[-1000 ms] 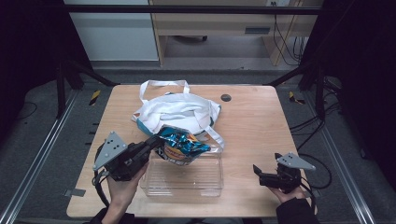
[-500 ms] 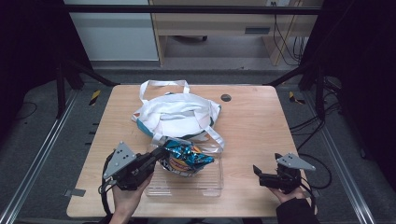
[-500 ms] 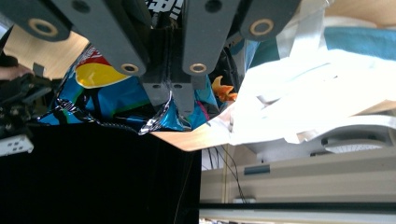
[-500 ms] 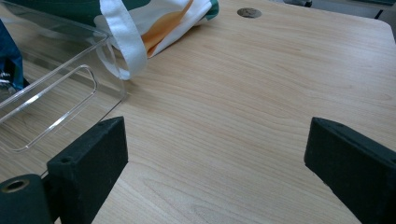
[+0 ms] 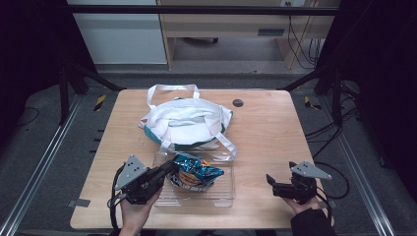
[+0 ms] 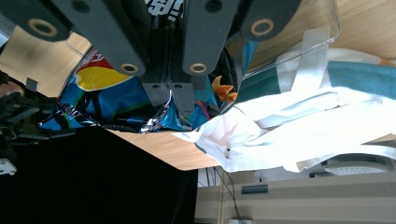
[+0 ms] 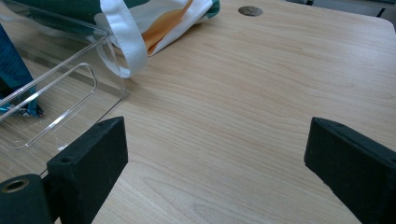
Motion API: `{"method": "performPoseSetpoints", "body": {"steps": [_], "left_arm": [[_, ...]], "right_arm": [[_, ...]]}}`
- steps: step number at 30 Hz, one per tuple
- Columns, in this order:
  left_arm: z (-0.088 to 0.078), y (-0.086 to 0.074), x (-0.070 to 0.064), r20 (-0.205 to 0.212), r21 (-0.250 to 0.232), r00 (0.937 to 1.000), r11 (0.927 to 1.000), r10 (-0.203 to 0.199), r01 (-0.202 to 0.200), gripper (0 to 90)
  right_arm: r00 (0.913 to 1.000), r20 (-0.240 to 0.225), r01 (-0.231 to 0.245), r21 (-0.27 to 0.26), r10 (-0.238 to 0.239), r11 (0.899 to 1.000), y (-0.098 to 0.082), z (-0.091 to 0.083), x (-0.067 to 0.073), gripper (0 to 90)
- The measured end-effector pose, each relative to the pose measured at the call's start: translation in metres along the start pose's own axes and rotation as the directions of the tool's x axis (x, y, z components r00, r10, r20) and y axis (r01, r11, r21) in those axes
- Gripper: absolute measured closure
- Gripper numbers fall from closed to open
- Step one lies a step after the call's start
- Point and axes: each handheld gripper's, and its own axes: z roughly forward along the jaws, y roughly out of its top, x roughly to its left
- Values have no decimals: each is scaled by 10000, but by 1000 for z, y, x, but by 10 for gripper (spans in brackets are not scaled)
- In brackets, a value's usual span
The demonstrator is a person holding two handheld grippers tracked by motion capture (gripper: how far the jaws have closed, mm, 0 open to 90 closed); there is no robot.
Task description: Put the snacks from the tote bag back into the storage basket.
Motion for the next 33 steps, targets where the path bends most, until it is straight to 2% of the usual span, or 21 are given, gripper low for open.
{"method": "performPoseSetpoints", "body": {"steps": [8,15,21,33], "left_arm": [[3,-2,-2,-208,180,9997,9998,86,-82,894],[7,-5,0,-483,325,9988,9995,-18,34,892],[11,-6,4,-653,316,9975,9991,-260,282,892],[22,-1,6,-877,264,9957,9991,-313,337,888]], "right_arm": [[10000,-6,-8,24,8,10000,0,0,0,64],[10000,11,18,43,-18,10000,0,0,0,64],[10000,8,-4,69,4,10000,0,1,0,64],[10000,10,37,127,-37,9999,0,2,0,64]]}}
